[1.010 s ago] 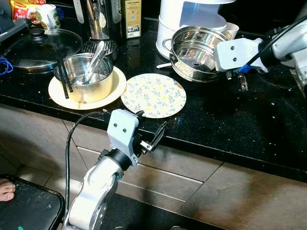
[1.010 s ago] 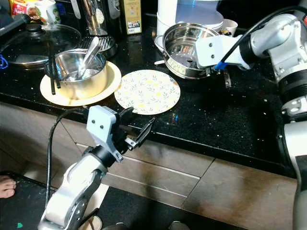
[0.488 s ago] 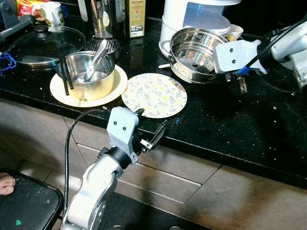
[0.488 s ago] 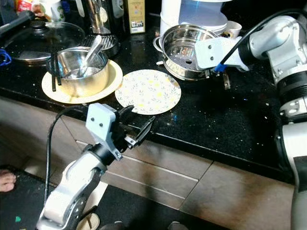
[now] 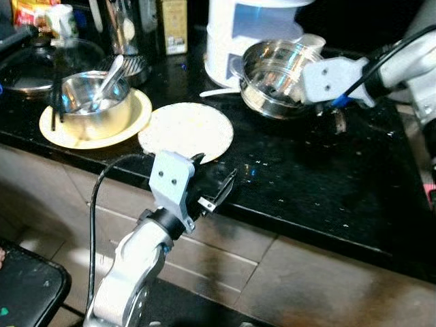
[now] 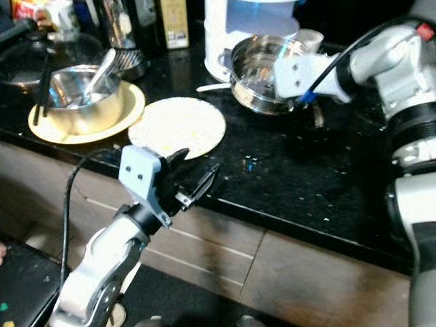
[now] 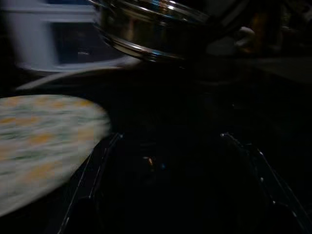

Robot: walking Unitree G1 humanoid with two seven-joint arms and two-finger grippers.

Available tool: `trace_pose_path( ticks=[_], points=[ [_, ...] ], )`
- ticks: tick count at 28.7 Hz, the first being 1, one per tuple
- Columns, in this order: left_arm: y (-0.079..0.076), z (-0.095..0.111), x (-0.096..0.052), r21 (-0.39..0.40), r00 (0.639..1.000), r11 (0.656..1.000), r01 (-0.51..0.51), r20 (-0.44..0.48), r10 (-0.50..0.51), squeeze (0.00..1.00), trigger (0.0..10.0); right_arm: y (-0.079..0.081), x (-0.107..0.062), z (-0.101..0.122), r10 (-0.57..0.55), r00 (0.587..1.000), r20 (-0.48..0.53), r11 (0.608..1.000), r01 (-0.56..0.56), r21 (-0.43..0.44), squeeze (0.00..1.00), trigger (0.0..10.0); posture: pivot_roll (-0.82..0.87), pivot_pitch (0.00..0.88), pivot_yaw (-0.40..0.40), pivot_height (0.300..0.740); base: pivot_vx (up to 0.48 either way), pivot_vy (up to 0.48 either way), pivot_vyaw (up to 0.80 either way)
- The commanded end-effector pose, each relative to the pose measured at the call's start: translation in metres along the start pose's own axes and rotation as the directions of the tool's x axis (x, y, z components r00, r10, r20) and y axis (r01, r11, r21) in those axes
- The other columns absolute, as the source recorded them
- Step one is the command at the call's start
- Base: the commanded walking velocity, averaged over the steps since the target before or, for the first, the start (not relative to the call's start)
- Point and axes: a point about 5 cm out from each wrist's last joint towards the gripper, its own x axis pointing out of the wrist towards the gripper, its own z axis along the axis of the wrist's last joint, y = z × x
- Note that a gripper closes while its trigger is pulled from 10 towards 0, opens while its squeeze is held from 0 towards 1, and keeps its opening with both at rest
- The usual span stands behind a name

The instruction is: Kitchen organization

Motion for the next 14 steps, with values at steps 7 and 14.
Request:
trace_pose_path(
  ticks=[7,14],
  points=[
    [-0.0049,-0.0002,0.0012,-0.015,1.000,1.000,0.019,-0.006,-0.019,0.00,10.0,-0.0051,-0.0144,-0.0028,-0.062,0.998,0.002,0.998,0.062,0.014,0.00,10.0,0.04,0.043,-0.064,0.740,0.000,-0.386,-0.69],
    [-0.0051,0.0003,0.0016,-0.022,1.000,1.000,0.016,-0.001,-0.016,0.00,10.0,-0.0056,-0.0139,-0.0006,-0.056,0.998,0.007,0.998,0.056,-0.004,0.00,10.0,0.04,0.044,-0.066,0.740,0.000,-0.306,0.00]
  ],
)
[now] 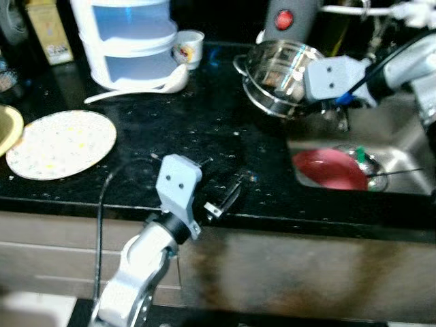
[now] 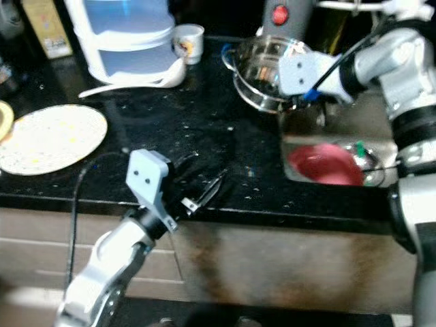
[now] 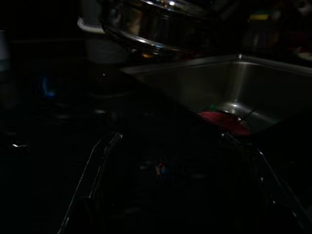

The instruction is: Kitchen organization

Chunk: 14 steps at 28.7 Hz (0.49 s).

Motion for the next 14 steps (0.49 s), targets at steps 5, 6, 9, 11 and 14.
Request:
trace_pose_path(
  ticks=[5,6,9,11,14],
  points=[
    [-0.0026,0.0020,0.0011,-0.009,1.000,1.000,0.003,0.009,-0.003,0.00,10.0,-0.0059,-0.0067,0.0059,-0.022,1.000,0.006,0.999,0.023,-0.039,0.00,10.0,0.04,0.045,-0.067,0.740,0.000,0.000,0.00],
    [-0.0022,0.0020,0.0012,-0.007,1.000,1.000,-0.003,0.009,0.003,0.00,10.0,-0.0056,-0.0063,0.0061,-0.019,1.000,0.005,0.999,0.019,-0.041,0.00,10.0,0.04,0.045,-0.068,0.740,0.000,0.000,0.00],
    [-0.0018,0.0021,0.0015,-0.005,1.000,1.000,-0.009,0.009,0.009,0.00,10.0,-0.0049,-0.0052,0.0064,-0.010,1.000,0.004,0.999,0.010,-0.046,0.00,10.0,0.04,0.045,-0.071,0.740,0.000,0.000,0.00],
    [-0.0019,0.0022,0.0016,-0.006,1.000,1.000,-0.008,0.010,0.008,0.00,10.0,-0.0047,-0.0047,0.0065,-0.007,1.000,0.003,0.999,0.007,-0.048,0.00,10.0,0.04,0.045,-0.071,0.740,0.000,0.000,0.00],
    [-0.0028,0.0023,0.0015,-0.010,1.000,1.000,-0.001,0.011,0.002,0.00,10.0,-0.0042,-0.0035,0.0066,-0.002,1.000,0.003,0.999,0.002,-0.051,0.00,10.0,0.04,0.046,-0.072,0.740,0.000,0.000,0.00]
  ],
)
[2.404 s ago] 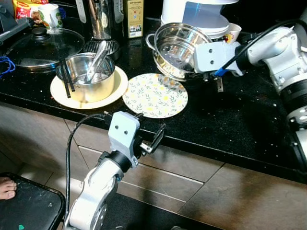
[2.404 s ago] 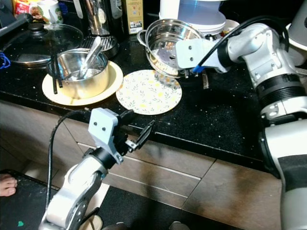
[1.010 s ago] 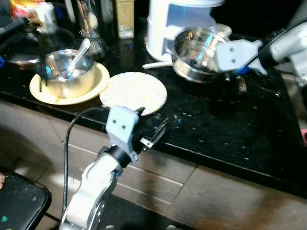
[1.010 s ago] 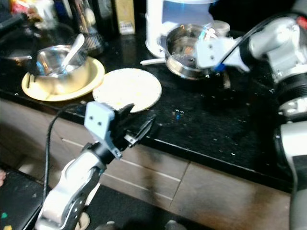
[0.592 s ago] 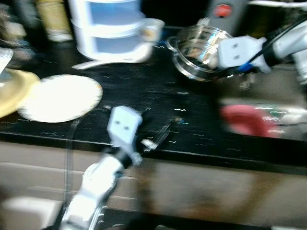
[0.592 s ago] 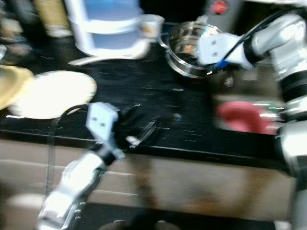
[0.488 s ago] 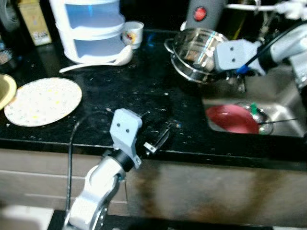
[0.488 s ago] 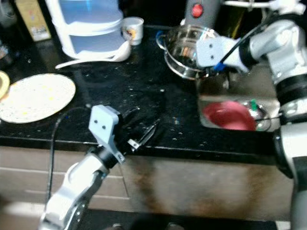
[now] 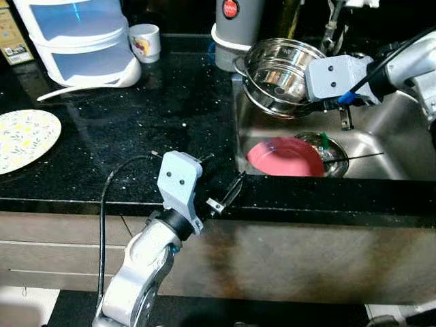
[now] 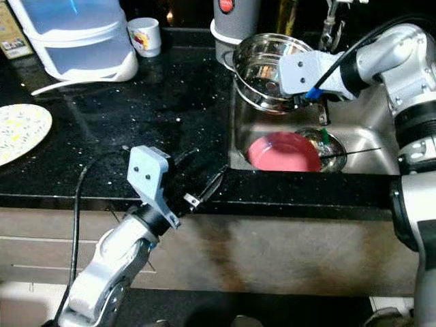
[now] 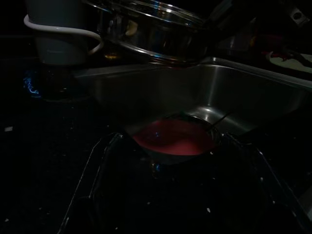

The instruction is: Kitchen organization

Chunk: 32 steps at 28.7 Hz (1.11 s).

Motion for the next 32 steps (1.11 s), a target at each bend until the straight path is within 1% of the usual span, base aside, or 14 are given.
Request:
trace_pose_path(
  ticks=[1,2,7,11,18,23,27,29,30,31,32],
  points=[
    [-0.001,0.000,-0.001,-0.002,1.000,1.000,0.003,-0.003,-0.003,0.00,10.0,-0.005,-0.003,0.006,-0.013,1.000,0.012,0.999,0.013,-0.037,0.00,10.0,0.04,0.046,-0.072,0.740,0.000,0.000,0.00],
    [-0.001,0.000,-0.001,-0.002,1.000,1.000,0.003,-0.003,-0.003,0.00,10.0,-0.005,-0.003,0.006,-0.013,1.000,0.012,0.999,0.013,-0.037,0.00,10.0,0.04,0.046,-0.072,0.740,0.000,0.000,0.00],
    [0.000,0.000,-0.001,-0.007,1.000,1.000,0.000,-0.002,0.000,0.00,10.0,-0.004,-0.001,0.007,-0.010,1.000,0.014,0.999,0.011,-0.038,0.00,10.0,0.04,0.045,-0.073,0.740,0.000,-0.438,0.00],
    [0.001,0.000,0.000,-0.004,1.000,1.000,-0.015,-0.003,0.015,0.00,10.0,-0.004,0.000,0.007,-0.009,1.000,0.015,0.999,0.009,-0.038,0.00,10.0,0.04,0.043,-0.074,0.740,0.000,0.000,0.00],
    [0.000,0.000,0.000,0.001,1.000,1.000,-0.009,-0.005,0.009,0.00,10.0,-0.004,0.001,0.006,-0.019,1.000,0.008,0.999,0.019,-0.040,0.00,10.0,0.04,0.041,-0.074,0.740,0.000,0.000,0.00],
    [0.000,0.000,0.001,0.000,1.000,1.000,-0.008,-0.002,0.008,0.00,10.0,-0.003,0.003,0.004,-0.014,0.999,-0.031,0.999,0.013,-0.053,0.00,10.0,0.04,0.035,-0.077,0.740,0.000,0.000,0.00],
    [0.000,0.001,0.002,0.002,1.000,1.000,-0.010,0.007,0.010,0.00,10.0,-0.003,0.008,0.002,-0.015,0.998,-0.062,0.998,0.011,-0.054,0.00,10.0,0.04,0.033,-0.079,0.740,0.000,0.000,0.00],
    [0.001,0.004,0.004,0.008,1.000,1.000,-0.016,0.022,0.016,0.00,10.0,-0.004,0.012,0.000,-0.018,0.997,-0.077,0.999,0.015,-0.038,0.00,10.0,0.04,0.031,-0.080,0.740,0.000,0.000,0.00],
    [0.002,0.009,0.005,0.012,0.999,1.000,-0.015,0.038,0.014,0.00,10.0,-0.006,0.014,-0.003,-0.050,0.995,-0.089,0.999,0.050,-0.001,0.00,10.0,0.04,0.029,-0.085,0.740,0.000,0.000,0.00],
    [0.002,0.009,0.005,0.012,0.999,1.000,-0.015,0.038,0.014,0.00,10.0,-0.006,0.014,-0.003,-0.050,0.995,-0.089,0.999,0.050,-0.001,0.00,10.0,0.04,0.029,-0.085,0.740,0.000,0.000,0.00],
    [0.001,0.010,0.005,0.013,0.999,1.000,-0.009,0.042,0.008,0.00,10.0,-0.009,0.013,-0.005,-0.089,0.990,-0.107,0.996,0.091,0.016,0.00,10.0,0.04,0.029,-0.086,0.740,0.000,0.000,0.00]
  ],
)
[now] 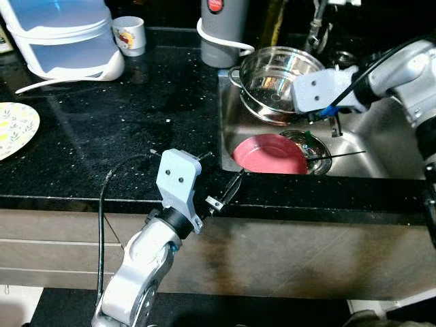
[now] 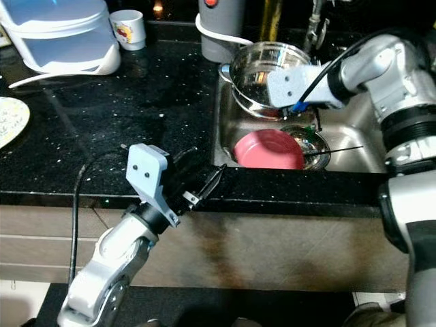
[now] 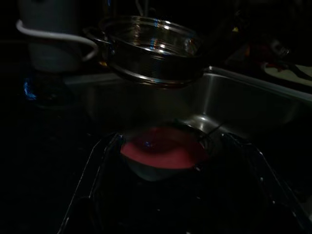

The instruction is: Kitchen organization

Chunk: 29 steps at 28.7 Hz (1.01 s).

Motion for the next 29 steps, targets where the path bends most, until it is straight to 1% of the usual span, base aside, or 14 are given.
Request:
trace_pose_path(
  ticks=[1,2,5,7,8,10,11,13,14,15,18,23,28,29],
  points=[
    [-0.001,0.003,-0.001,0.001,1.000,1.000,0.004,0.011,-0.004,0.00,10.0,-0.008,-0.006,-0.001,-0.057,0.998,-0.025,0.998,0.057,0.008,0.00,10.0,0.04,0.029,-0.086,0.740,0.000,0.000,0.00],
    [-0.002,0.004,-0.001,-0.003,1.000,1.000,0.010,0.017,-0.010,0.00,10.0,-0.010,-0.007,-0.005,-0.090,0.994,-0.057,0.995,0.093,0.040,0.00,10.0,0.04,0.030,-0.087,0.740,0.000,0.000,0.00],
    [-0.003,0.005,-0.002,-0.005,1.000,1.000,0.015,0.019,-0.015,0.00,10.0,-0.010,-0.009,-0.011,-0.100,0.990,-0.095,0.993,0.106,0.059,0.00,10.0,0.04,0.033,-0.088,0.740,0.000,0.000,0.00],
    [-0.005,0.007,-0.002,-0.007,0.999,1.000,0.022,0.026,-0.022,0.00,10.0,-0.002,-0.007,-0.022,-0.034,0.984,-0.175,0.996,0.049,0.080,0.00,10.0,0.04,0.043,-0.093,0.740,0.000,0.000,0.00],
    [-0.005,0.007,-0.002,-0.007,0.999,1.000,0.022,0.026,-0.022,0.00,10.0,-0.002,-0.007,-0.022,-0.034,0.984,-0.175,0.996,0.049,0.080,0.00,10.0,0.04,0.043,-0.093,0.740,0.000,0.000,0.00],
    [-0.006,0.010,-0.001,-0.001,0.999,1.000,0.024,0.033,-0.024,0.00,10.0,0.010,-0.002,-0.030,0.069,0.970,-0.232,0.995,-0.050,0.083,0.00,10.0,0.04,0.051,-0.098,0.740,0.000,0.000,0.00],
    [-0.006,0.010,-0.001,-0.001,0.999,1.000,0.024,0.033,-0.024,0.00,10.0,0.010,-0.002,-0.030,0.069,0.970,-0.232,0.995,-0.050,0.083,0.00,10.0,0.04,0.051,-0.098,0.740,0.000,0.000,0.00],
    [-0.006,0.015,0.000,0.007,0.999,1.000,0.026,0.045,-0.026,0.00,10.0,0.020,0.005,-0.036,0.152,0.947,-0.282,0.987,-0.131,0.093,0.00,10.0,0.04,0.055,-0.101,0.740,0.000,0.000,0.00],
    [-0.006,0.015,0.000,0.007,0.999,1.000,0.026,0.045,-0.026,0.00,10.0,0.020,0.005,-0.036,0.152,0.947,-0.282,0.987,-0.131,0.093,0.00,10.0,0.04,0.055,-0.101,0.740,0.000,0.000,0.00],
    [-0.006,0.021,0.000,0.016,0.998,1.000,0.027,0.064,-0.028,0.00,10.0,0.027,0.012,-0.039,0.194,0.929,-0.315,0.980,-0.173,0.094,0.00,10.0,0.04,0.061,-0.105,0.740,0.000,0.000,0.00],
    [-0.006,0.028,0.002,0.021,0.996,0.999,0.028,0.084,-0.029,0.00,10.0,0.030,0.021,-0.036,0.205,0.931,-0.303,0.978,-0.182,0.104,0.00,10.0,0.03,0.067,-0.111,0.740,0.000,0.000,0.00],
    [-0.009,0.037,0.002,0.031,0.994,0.999,0.030,0.107,-0.034,0.00,10.0,0.026,0.047,-0.020,0.145,0.955,-0.260,0.982,-0.107,0.154,0.00,10.0,0.04,0.084,-0.123,0.740,0.000,0.000,0.00],
    [-0.014,0.044,-0.001,0.040,0.994,0.999,0.030,0.107,-0.034,0.00,10.0,0.033,0.074,-0.007,0.131,0.963,-0.234,0.975,-0.083,0.206,0.00,10.0,0.06,0.108,-0.137,0.740,0.000,0.000,0.00],
    [-0.014,0.044,-0.001,0.040,0.994,0.999,0.030,0.107,-0.034,0.00,10.0,0.033,0.074,-0.007,0.131,0.963,-0.234,0.975,-0.083,0.206,0.00,10.0,0.06,0.108,-0.137,0.740,0.000,0.000,0.00]
  ],
)
